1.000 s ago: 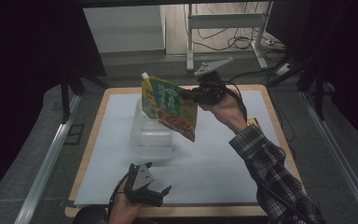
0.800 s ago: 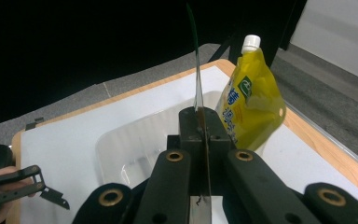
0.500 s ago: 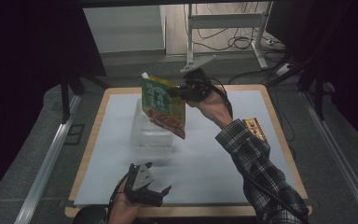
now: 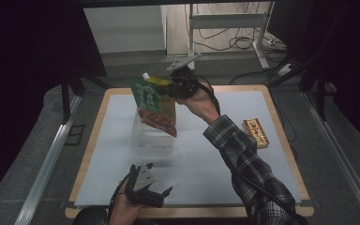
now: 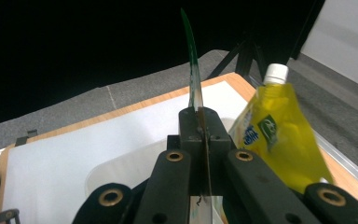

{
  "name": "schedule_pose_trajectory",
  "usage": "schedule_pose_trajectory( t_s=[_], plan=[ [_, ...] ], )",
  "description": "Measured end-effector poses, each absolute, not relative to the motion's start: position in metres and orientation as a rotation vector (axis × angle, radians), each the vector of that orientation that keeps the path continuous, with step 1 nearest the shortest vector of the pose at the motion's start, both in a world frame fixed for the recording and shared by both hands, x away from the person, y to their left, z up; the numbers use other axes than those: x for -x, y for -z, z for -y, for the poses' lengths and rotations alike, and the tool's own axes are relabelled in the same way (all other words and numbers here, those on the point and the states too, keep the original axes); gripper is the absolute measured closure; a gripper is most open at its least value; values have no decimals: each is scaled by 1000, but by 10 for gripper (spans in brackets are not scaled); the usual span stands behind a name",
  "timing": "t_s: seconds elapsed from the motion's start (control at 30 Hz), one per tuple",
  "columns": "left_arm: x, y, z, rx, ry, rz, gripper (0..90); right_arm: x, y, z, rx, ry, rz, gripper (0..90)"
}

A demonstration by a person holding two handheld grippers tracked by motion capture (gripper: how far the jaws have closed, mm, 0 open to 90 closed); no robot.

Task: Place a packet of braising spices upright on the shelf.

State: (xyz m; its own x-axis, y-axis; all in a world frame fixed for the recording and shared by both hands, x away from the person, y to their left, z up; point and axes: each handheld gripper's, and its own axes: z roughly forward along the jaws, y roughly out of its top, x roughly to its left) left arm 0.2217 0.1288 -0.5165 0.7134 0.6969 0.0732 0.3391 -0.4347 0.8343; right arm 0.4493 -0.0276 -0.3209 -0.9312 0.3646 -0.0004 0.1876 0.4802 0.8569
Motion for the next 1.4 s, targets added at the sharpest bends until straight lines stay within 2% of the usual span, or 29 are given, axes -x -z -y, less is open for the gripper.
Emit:
schedule_pose_trajectory(
  t_s=[0.43, 0.8, 1.07, 1.17, 1.2, 1.23, 1.4],
  plan=[
    [-222, 516, -129, -2055, -520, -785, 0, -451, 327, 6, -449, -1460, -2520, 891],
    [-222, 517, -129, -2062, -518, -787, 0, -460, 356, 11, -526, -1448, -2553, 890],
    [-222, 517, -128, -2070, -517, -785, 0, -466, 363, 26, -601, -1481, -2536, 875],
    [-222, 518, -128, -2071, -518, -786, 0, -464, 364, 25, -580, -1440, -2547, 794],
    [-222, 518, -128, -2070, -518, -786, 0, -462, 364, 25, -567, -1412, -2548, 728],
    [-222, 518, -128, -2071, -518, -787, 0, -462, 364, 25, -567, -1412, -2548, 728],
    [-222, 518, -127, -2076, -517, -785, 0, -459, 364, 29, -569, -1370, -2539, 570]
  ],
)
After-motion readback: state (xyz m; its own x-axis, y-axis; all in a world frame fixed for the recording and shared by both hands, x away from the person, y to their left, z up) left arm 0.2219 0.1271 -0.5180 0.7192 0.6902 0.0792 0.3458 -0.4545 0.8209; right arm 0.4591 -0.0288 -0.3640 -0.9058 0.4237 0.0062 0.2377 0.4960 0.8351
